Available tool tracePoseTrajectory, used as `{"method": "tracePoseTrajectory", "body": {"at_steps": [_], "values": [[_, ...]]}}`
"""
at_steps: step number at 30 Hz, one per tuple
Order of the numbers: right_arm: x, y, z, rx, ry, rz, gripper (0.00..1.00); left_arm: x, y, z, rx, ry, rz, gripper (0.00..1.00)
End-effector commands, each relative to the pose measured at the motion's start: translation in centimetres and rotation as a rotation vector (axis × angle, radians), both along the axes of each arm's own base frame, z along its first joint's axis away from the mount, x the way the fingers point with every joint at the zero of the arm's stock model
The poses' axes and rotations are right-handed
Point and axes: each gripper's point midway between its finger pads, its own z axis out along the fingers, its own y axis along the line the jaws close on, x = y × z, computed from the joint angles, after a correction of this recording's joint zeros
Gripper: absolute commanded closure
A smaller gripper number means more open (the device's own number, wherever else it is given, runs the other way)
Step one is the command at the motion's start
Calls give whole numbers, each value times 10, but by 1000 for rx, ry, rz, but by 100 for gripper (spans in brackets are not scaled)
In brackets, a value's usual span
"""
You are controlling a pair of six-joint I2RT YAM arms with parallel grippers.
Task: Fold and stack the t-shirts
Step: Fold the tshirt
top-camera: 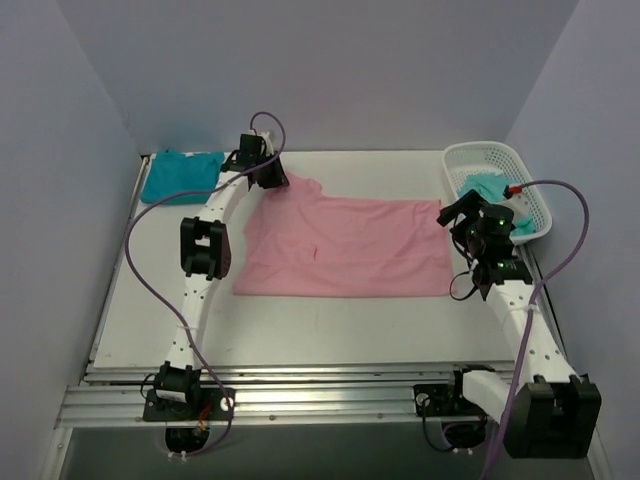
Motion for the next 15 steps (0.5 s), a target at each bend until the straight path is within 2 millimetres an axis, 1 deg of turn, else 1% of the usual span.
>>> {"method": "tracePoseTrajectory", "body": {"at_steps": [1,2,3,4,5,6,8,9,10,11,12,13,14,15], "values": [[22,11,-27,5,60,46,22,-11,13,-31,38,92,35,69],[27,20,-34,1,84,74,17,-11,14,-33,34,98,39,76],[39,23,-44,-5,129,75,14,-10,15,-33,30,98,42,80],[45,26,-49,-13,151,74,12,-10,16,-33,24,98,43,85],[52,30,-55,-32,172,69,7,-9,17,-32,24,97,47,92],[67,33,-65,-30,204,57,6,-10,18,-34,26,102,50,93],[82,38,-73,-34,228,54,5,-11,18,-33,26,97,47,94],[90,40,-93,-50,278,42,5,-11,17,-32,21,91,44,95],[106,42,-84,-54,255,33,5,-11,18,-30,20,85,41,95],[112,42,-89,-61,272,23,5,-10,20,-29,20,81,43,96],[119,39,-107,-80,311,3,5,-11,22,-30,18,85,39,97],[125,38,-109,-85,315,-7,5,-12,23,-31,18,89,39,97],[137,37,-103,-87,304,-18,5,-11,29,-31,20,90,42,98],[142,36,-116,-98,331,-31,5,-11,33,-30,20,94,43,98]]}}
